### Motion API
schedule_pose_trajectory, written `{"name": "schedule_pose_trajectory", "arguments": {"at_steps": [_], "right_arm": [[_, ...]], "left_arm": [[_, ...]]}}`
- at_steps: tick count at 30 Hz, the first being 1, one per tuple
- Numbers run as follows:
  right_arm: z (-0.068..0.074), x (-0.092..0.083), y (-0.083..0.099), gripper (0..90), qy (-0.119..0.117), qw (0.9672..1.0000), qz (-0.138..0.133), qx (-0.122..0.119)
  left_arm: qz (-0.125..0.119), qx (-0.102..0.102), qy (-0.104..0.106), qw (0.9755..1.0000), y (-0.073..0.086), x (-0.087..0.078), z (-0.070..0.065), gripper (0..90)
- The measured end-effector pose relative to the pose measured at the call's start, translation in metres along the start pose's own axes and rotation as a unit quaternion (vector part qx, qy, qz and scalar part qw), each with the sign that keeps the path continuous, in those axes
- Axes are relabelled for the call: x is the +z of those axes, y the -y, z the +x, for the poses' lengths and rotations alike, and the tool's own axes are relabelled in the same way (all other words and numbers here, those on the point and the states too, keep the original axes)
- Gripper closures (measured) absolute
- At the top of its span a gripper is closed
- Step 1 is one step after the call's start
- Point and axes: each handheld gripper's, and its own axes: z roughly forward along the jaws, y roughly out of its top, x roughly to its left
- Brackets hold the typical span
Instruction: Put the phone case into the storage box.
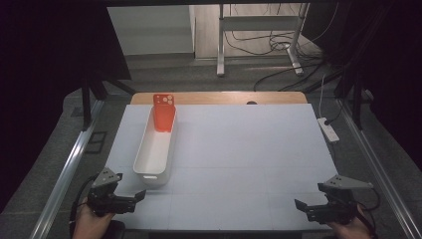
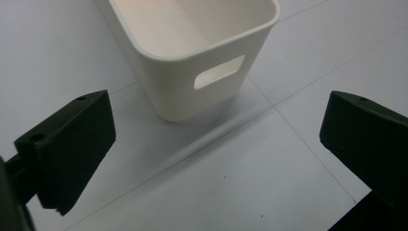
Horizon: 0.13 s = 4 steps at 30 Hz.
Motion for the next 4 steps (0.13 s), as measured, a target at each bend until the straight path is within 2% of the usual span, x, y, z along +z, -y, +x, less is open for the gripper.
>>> {"name": "schedule_pose_trajectory", "arguments": {"at_steps": [4], "right_arm": [[0.0000,0.0000,0.0001,0.0,0.001,1.0000,0.000,-0.001]], "left_arm": [[0.001,0.001,0.001,1.0000,-0.0007,0.0004,0.0002,0.1]]}}
